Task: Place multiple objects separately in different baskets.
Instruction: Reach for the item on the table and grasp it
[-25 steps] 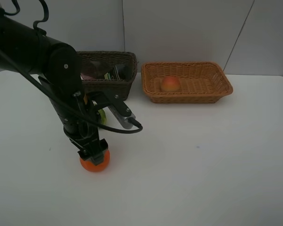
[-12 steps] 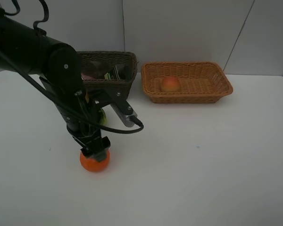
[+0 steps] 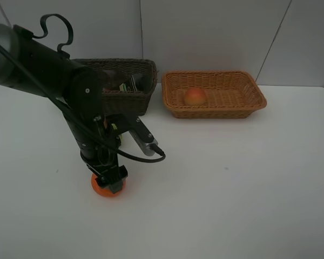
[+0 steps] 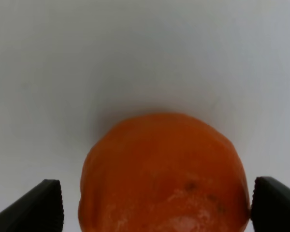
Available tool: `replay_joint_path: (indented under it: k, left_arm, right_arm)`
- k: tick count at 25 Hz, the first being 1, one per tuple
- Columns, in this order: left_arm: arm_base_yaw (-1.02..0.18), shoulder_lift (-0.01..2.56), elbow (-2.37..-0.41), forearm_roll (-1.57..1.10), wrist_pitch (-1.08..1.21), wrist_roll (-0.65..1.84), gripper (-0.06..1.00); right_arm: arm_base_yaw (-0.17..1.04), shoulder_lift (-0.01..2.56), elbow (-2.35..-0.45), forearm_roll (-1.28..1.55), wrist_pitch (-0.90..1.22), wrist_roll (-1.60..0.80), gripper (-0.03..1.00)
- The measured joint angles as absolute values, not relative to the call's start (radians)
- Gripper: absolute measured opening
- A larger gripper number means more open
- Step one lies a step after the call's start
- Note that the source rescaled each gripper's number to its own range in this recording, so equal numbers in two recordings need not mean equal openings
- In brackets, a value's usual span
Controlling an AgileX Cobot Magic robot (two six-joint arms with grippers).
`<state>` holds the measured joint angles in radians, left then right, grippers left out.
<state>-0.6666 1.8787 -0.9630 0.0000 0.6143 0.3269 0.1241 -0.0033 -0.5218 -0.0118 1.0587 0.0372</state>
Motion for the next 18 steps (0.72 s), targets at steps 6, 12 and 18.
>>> replay_joint_path:
  k: [6, 12, 18]
  left_arm:
    - [-0.667, 1.914, -0.963, 0.000, 0.606, 0.329, 1.00]
    - [-0.667, 1.915, -0.962, 0.000, 0.596, 0.330, 0.94]
    - [-0.667, 1.915, -0.961, 0.000, 0.595, 0.330, 0.93]
  right_arm:
    - [0.124, -0.003, -0.522, -0.012, 1.059, 0.037, 0.97]
    - [0.124, -0.003, -0.522, -0.012, 1.059, 0.037, 0.97]
    - [0.124, -0.003, -0.522, -0.012, 1.059, 0.037, 0.97]
